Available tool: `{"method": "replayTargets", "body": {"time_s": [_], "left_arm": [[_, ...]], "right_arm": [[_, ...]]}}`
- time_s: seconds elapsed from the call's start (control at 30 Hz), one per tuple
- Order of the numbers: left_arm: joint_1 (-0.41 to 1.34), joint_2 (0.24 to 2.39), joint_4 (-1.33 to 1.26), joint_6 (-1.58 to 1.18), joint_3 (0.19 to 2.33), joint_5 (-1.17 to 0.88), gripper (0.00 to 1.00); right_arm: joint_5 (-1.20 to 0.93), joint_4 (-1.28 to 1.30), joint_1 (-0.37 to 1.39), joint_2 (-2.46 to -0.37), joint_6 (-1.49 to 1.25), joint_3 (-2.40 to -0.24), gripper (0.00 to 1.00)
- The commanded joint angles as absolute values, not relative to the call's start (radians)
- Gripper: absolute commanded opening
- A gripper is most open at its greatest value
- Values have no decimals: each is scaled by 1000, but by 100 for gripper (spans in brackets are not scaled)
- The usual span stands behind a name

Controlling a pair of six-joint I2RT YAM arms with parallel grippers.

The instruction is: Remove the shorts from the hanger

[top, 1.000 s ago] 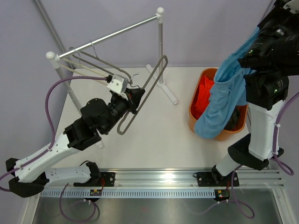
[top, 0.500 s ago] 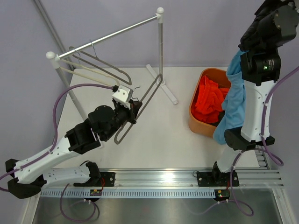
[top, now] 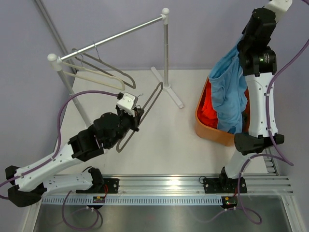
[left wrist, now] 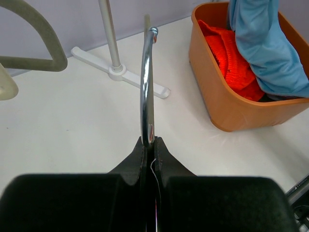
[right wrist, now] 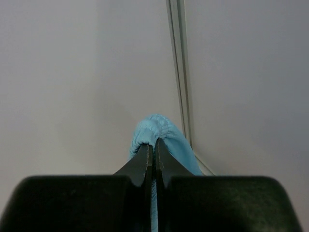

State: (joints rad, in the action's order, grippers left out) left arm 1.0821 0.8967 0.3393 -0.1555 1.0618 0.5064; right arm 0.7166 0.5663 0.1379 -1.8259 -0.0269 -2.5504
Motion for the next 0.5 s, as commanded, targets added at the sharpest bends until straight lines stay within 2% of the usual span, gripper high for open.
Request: {"method": "replayTargets", "body": {"time_s": [0.0, 0.03, 0.07, 0.17, 0.37, 0.47], "left_arm": [[1088, 874, 285, -153, 1049, 522, 0], [1088, 873, 285, -158, 1046, 515, 0], [1088, 870, 285, -164, 1045, 514, 0], [1091, 868, 285, -169, 1039, 512, 0], [1095, 873, 288, -187, 1054, 502, 0], [1094, 877, 301, -198, 1061, 503, 0]], "right_arm": [[736, 609, 117, -1663, -193, -2310, 0], [727, 595, 114, -1566, -240, -2221, 0], [716, 547, 115, -1513, -267, -2027, 0], [681, 491, 115, -1364, -352, -1726, 0], [640, 538, 95, -1367, -446, -1464, 0], [487, 488, 54, -1364, -512, -1337, 0]]}}
